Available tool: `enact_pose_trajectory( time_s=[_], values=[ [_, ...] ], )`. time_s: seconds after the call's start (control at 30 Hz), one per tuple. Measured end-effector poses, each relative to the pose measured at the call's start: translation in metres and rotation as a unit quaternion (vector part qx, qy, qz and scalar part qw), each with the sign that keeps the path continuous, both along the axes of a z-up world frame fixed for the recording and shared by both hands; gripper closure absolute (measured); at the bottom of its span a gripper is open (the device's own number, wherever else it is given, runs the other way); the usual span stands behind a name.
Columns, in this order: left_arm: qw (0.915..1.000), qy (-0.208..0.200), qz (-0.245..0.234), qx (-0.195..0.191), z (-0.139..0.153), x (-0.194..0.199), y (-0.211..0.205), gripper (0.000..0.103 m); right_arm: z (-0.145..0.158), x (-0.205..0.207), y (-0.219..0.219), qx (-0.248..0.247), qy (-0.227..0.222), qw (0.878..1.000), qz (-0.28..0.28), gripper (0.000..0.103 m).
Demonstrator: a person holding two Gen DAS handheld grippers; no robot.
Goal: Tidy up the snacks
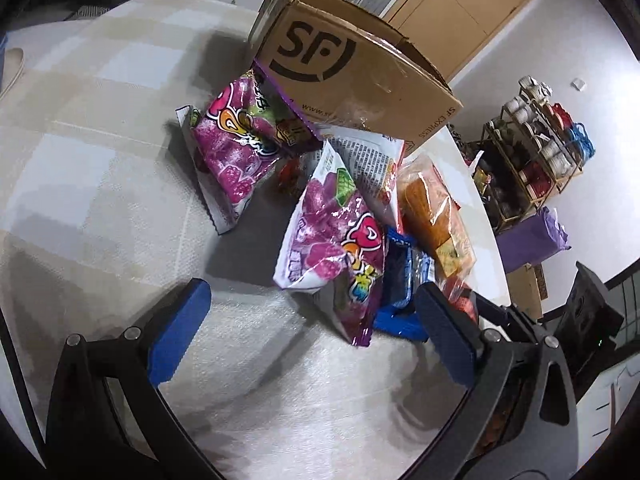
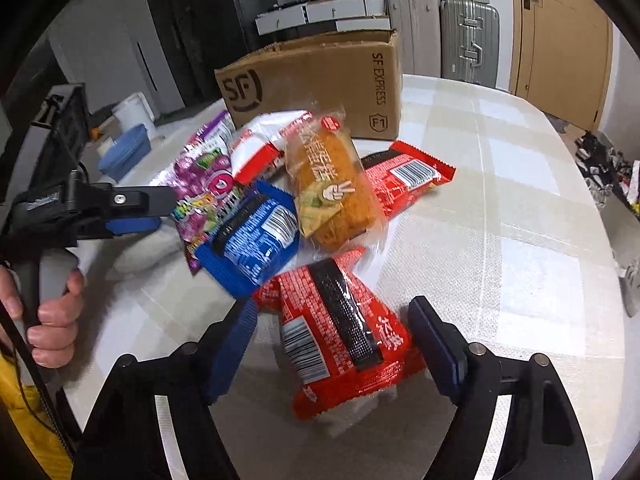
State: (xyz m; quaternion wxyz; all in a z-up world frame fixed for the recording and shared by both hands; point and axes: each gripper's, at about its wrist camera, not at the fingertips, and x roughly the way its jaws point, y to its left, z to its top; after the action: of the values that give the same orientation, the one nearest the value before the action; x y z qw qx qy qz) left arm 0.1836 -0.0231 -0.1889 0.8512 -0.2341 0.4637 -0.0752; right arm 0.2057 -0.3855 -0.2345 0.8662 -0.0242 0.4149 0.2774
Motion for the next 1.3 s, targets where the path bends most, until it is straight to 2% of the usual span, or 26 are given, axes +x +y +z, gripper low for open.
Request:
enact_pose_trajectory(
  time_s=[0.03,0.07,0.17,0.23,0.27,0.3,0.33,0.37,0.4,0.43,0.53,0.73,1.07,1.3],
  values=[
    [1.0,0.003,0.002,-0.008,0.0,0.004,0.0,0.001,0.0,0.0,-0.001,0.0,-0.001,1.0,-0.003,0.035],
    [0.9999,0.004,0.006,-0.015,0.0,0.007,0.0,0.002,0.0,0.0,-0.001,-0.001,-0.001,1.0,-0.005,0.041],
    [0.9994,0.008,0.02,-0.026,-0.002,0.016,-0.001,0.003,-0.001,-0.001,0.001,-0.017,-0.007,1.0,-0.002,0.046],
    [0.9991,0.012,0.016,-0.036,-0.001,0.024,-0.006,0.013,0.0,-0.004,0.005,-0.03,-0.013,0.999,0.005,0.05],
    [0.9988,0.014,0.014,-0.044,-0.001,0.024,-0.006,0.026,0.001,-0.006,0.007,-0.036,-0.016,0.999,0.007,0.053],
    [0.9981,0.02,0.011,-0.058,-0.003,0.03,-0.007,0.033,0.001,-0.01,0.008,-0.039,-0.019,0.999,0.007,0.055],
    [0.998,0.019,0.013,-0.059,-0.003,0.033,-0.008,0.036,0.001,-0.011,0.009,-0.042,-0.021,0.999,0.006,0.055],
    [0.9978,0.019,0.012,-0.062,-0.006,0.032,-0.008,0.051,0.0,-0.014,0.009,-0.043,-0.021,0.999,0.005,0.055],
    [0.9973,0.026,0.007,-0.068,-0.009,0.036,-0.009,0.062,0.001,-0.015,0.008,-0.041,-0.021,0.999,0.003,0.055],
    [0.9968,0.031,0.002,-0.074,-0.012,0.041,-0.012,0.066,0.001,-0.015,0.007,-0.037,-0.018,0.999,0.002,0.055],
    [0.9969,0.023,0.004,-0.076,-0.013,0.044,-0.016,0.067,0.002,-0.019,0.005,-0.029,-0.016,0.999,0.001,0.056],
    [0.9977,0.016,0.001,-0.066,-0.011,0.045,-0.023,0.078,0.005,-0.026,-0.005,0.007,-0.008,1.0,-0.016,0.056],
    [0.9981,-0.001,-0.015,-0.06,-0.004,0.025,-0.024,0.081,0.014,-0.036,-0.03,0.094,0.012,0.994,-0.054,0.056],
    [0.9983,-0.028,0.0,-0.051,0.012,0.007,-0.006,0.081,0.022,-0.048,-0.035,0.136,0.011,0.989,-0.065,0.056]
  ],
)
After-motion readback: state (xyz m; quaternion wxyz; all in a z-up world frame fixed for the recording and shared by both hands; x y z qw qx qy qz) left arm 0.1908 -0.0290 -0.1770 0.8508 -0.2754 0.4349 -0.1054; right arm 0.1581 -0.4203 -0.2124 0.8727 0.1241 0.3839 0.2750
